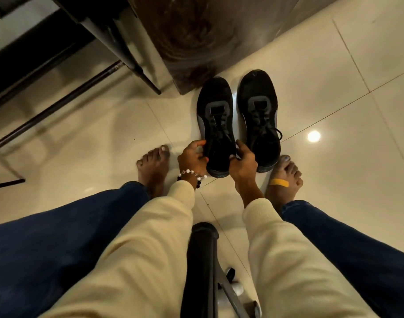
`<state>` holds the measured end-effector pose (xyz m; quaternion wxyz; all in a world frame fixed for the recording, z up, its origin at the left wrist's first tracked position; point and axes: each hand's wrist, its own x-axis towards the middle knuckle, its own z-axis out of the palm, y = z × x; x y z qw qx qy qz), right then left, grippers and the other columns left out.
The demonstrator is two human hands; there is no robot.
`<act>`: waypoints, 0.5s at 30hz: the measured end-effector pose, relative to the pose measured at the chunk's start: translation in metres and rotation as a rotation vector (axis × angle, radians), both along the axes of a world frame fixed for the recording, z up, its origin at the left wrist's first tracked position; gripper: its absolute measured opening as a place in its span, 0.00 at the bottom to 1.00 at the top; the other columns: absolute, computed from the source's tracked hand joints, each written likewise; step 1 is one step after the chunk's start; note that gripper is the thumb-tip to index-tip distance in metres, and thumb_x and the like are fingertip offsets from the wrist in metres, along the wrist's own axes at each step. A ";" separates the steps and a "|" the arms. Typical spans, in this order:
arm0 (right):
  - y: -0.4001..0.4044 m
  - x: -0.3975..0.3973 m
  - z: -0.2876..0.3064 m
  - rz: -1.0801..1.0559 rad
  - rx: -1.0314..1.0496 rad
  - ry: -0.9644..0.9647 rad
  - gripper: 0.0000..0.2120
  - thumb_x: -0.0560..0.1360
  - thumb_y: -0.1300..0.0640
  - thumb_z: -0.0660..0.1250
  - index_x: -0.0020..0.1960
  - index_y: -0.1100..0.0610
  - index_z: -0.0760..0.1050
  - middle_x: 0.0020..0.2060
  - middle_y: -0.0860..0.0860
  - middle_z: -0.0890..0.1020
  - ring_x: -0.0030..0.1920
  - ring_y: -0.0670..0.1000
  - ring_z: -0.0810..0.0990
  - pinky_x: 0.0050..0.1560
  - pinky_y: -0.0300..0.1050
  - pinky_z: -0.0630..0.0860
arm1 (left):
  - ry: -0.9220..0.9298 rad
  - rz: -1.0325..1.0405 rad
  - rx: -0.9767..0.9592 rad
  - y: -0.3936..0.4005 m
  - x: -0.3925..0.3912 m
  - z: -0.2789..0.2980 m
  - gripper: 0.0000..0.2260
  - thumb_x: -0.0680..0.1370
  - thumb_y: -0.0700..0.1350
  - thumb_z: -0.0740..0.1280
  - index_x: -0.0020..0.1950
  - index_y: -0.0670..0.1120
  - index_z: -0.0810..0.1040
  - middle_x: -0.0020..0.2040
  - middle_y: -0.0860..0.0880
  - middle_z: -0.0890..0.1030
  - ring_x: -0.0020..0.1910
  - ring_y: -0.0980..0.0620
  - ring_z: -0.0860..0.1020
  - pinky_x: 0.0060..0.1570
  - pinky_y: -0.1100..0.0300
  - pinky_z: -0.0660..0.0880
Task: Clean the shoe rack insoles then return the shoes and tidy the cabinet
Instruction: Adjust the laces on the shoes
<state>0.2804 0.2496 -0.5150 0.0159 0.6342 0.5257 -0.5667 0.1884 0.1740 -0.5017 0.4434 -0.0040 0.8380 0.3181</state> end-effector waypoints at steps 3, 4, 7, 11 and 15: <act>-0.002 -0.002 0.004 0.025 -0.004 -0.008 0.26 0.78 0.68 0.60 0.73 0.54 0.63 0.67 0.56 0.72 0.68 0.57 0.71 0.66 0.56 0.71 | -0.132 0.037 0.041 -0.001 -0.003 0.000 0.27 0.74 0.25 0.62 0.70 0.44 0.71 0.66 0.42 0.76 0.66 0.46 0.75 0.64 0.48 0.73; -0.002 -0.003 0.007 0.052 0.006 -0.018 0.26 0.77 0.68 0.60 0.73 0.55 0.63 0.67 0.56 0.73 0.67 0.58 0.71 0.65 0.56 0.72 | -0.164 0.025 0.045 0.000 -0.004 0.000 0.29 0.74 0.25 0.62 0.72 0.45 0.70 0.68 0.42 0.75 0.67 0.46 0.73 0.66 0.48 0.72; -0.003 -0.007 0.017 0.154 0.061 -0.085 0.23 0.77 0.67 0.60 0.72 0.59 0.64 0.64 0.60 0.74 0.66 0.61 0.72 0.65 0.55 0.72 | -0.208 -0.104 -0.002 0.005 -0.004 0.009 0.30 0.75 0.30 0.63 0.75 0.46 0.64 0.70 0.45 0.72 0.69 0.46 0.71 0.69 0.51 0.69; 0.004 -0.009 0.046 0.267 0.125 -0.117 0.20 0.77 0.66 0.60 0.68 0.62 0.68 0.61 0.61 0.76 0.63 0.61 0.75 0.64 0.50 0.72 | -0.148 -0.253 -0.103 0.011 -0.006 0.035 0.27 0.75 0.38 0.68 0.73 0.47 0.68 0.67 0.44 0.75 0.66 0.45 0.74 0.68 0.55 0.69; 0.015 -0.011 0.090 0.374 0.189 -0.115 0.17 0.77 0.64 0.61 0.65 0.63 0.71 0.59 0.61 0.78 0.60 0.59 0.77 0.63 0.46 0.72 | 0.011 -0.386 -0.120 0.018 -0.011 0.081 0.18 0.76 0.41 0.67 0.67 0.46 0.76 0.63 0.44 0.79 0.63 0.45 0.76 0.66 0.58 0.69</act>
